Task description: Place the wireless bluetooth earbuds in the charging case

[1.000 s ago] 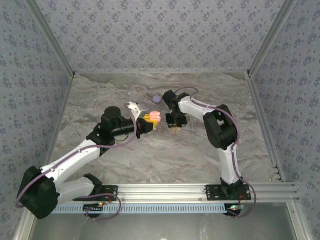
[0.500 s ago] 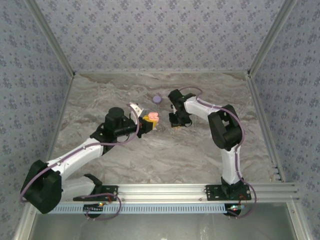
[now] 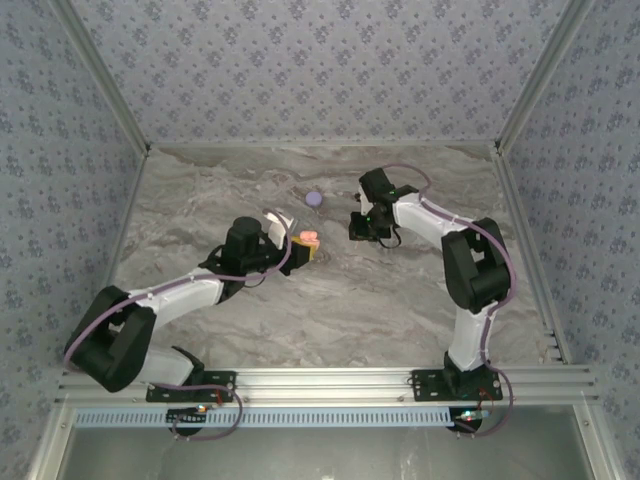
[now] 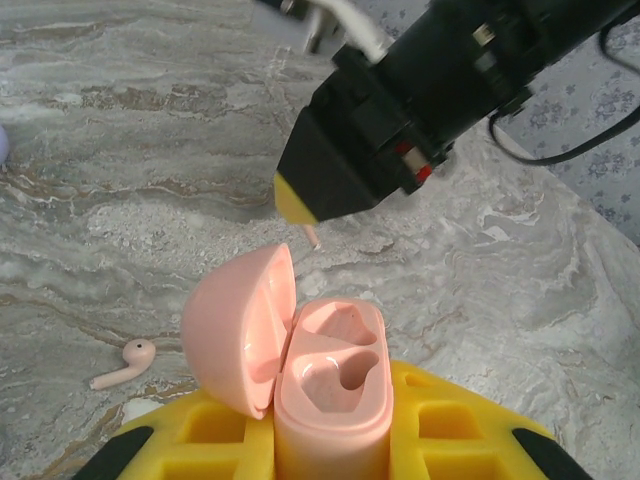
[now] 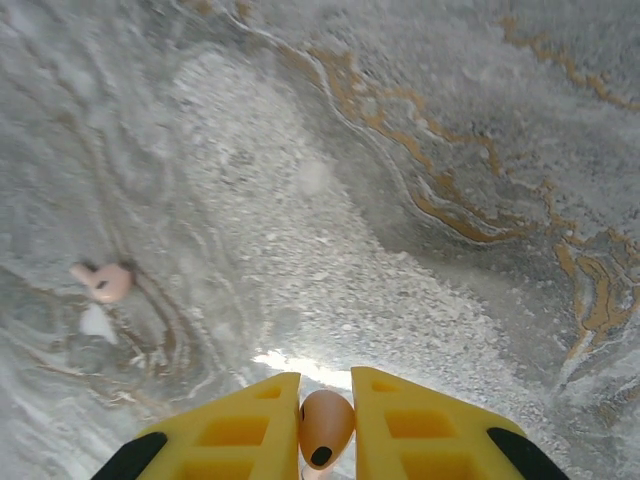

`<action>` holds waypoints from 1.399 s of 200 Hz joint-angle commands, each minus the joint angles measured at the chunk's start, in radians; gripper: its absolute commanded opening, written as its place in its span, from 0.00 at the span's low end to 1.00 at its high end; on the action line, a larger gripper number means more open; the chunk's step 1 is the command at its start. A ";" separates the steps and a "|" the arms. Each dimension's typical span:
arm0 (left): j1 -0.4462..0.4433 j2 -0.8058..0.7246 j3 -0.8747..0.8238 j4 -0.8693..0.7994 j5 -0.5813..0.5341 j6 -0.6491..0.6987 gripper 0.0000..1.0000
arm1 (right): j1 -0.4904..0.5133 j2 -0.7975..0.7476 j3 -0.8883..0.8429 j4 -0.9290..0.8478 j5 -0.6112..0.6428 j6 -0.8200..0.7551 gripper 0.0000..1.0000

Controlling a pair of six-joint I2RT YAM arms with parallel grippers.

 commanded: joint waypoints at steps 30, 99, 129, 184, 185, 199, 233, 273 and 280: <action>-0.008 0.061 -0.003 0.118 -0.001 -0.048 0.01 | -0.007 -0.100 -0.056 0.098 -0.030 0.001 0.19; -0.010 0.107 0.000 0.152 0.002 -0.074 0.00 | -0.003 -0.219 -0.104 0.172 -0.048 -0.017 0.20; -0.010 0.120 0.001 0.187 0.020 -0.085 0.00 | 0.000 -0.286 -0.124 0.201 -0.059 -0.026 0.20; -0.015 0.127 0.005 0.217 0.034 -0.082 0.00 | 0.015 -0.371 -0.124 0.213 -0.079 -0.038 0.21; -0.015 0.127 0.005 0.219 0.034 -0.081 0.00 | 0.015 -0.373 -0.124 0.214 -0.081 -0.039 0.21; -0.016 0.124 0.006 0.222 0.034 -0.074 0.00 | 0.026 -0.392 -0.124 0.224 -0.091 -0.046 0.21; -0.016 0.110 0.008 0.246 0.045 -0.058 0.00 | 0.053 -0.429 -0.124 0.244 -0.111 -0.063 0.22; -0.024 0.093 0.002 0.294 0.074 -0.022 0.00 | 0.089 -0.481 -0.127 0.267 -0.111 -0.076 0.22; -0.026 0.092 -0.002 0.308 0.078 -0.018 0.00 | 0.093 -0.488 -0.130 0.271 -0.109 -0.078 0.22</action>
